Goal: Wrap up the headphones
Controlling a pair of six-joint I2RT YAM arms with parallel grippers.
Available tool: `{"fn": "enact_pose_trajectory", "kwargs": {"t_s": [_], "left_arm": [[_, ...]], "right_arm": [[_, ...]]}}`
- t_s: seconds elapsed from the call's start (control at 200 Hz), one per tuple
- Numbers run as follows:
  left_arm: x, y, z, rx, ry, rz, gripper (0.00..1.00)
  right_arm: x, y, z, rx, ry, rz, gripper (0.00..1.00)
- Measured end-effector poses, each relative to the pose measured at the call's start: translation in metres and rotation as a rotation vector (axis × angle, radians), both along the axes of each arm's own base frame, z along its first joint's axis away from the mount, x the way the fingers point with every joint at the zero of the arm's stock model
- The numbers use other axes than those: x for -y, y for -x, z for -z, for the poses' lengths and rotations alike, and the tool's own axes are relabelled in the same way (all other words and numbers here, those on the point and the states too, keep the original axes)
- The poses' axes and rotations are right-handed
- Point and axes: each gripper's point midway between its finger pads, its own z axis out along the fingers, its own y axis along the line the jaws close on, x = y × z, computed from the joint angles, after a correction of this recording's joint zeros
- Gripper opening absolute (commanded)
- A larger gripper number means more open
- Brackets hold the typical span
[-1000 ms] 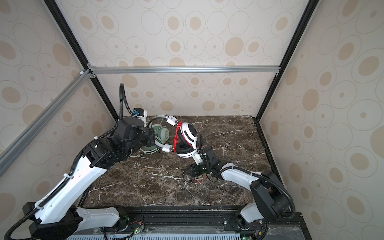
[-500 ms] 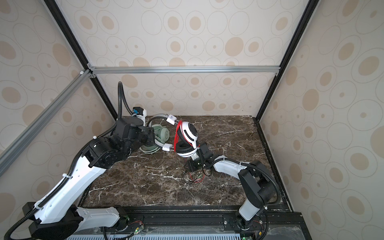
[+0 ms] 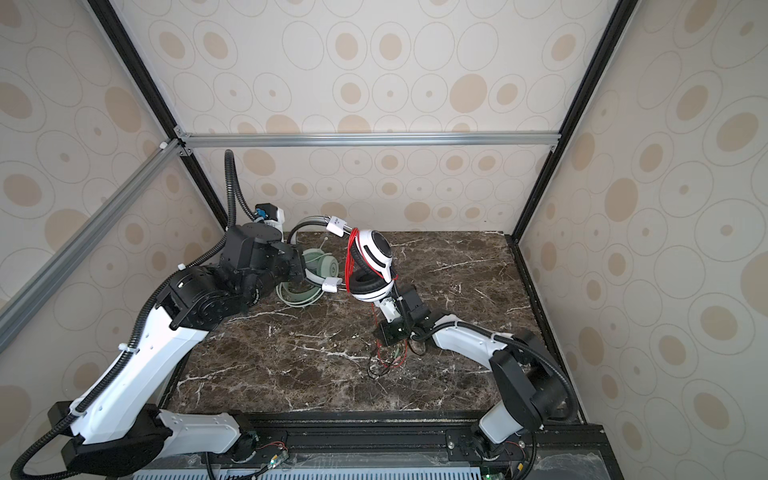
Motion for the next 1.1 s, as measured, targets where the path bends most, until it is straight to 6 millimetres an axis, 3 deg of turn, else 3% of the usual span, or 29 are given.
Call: {"fn": "enact_pose_trajectory", "kwargs": {"t_s": [0.21, 0.335, 0.54, 0.78, 0.97, 1.1], "left_arm": [[-0.008, -0.020, -0.016, 0.006, 0.053, -0.090, 0.00], [-0.018, -0.038, -0.013, -0.022, 0.072, -0.163, 0.00], [-0.038, -0.059, 0.015, -0.123, 0.097, -0.258, 0.00], [-0.038, -0.064, 0.033, -0.201, 0.153, -0.257, 0.00], [-0.044, -0.068, 0.044, -0.231, 0.156, -0.299, 0.00], [-0.045, -0.070, 0.076, -0.302, 0.121, -0.333, 0.00]], "right_arm": [[0.015, 0.031, -0.058, 0.128, -0.084, -0.060, 0.00], [0.021, 0.047, -0.088, 0.199, -0.129, -0.103, 0.00], [0.025, 0.073, -0.102, 0.213, -0.112, -0.159, 0.00], [0.018, 0.100, -0.115, 0.236, -0.061, -0.238, 0.00], [0.012, 0.118, -0.143, 0.271, -0.042, -0.302, 0.00], [-0.001, 0.130, -0.164, 0.286, -0.028, -0.373, 0.00]]}}
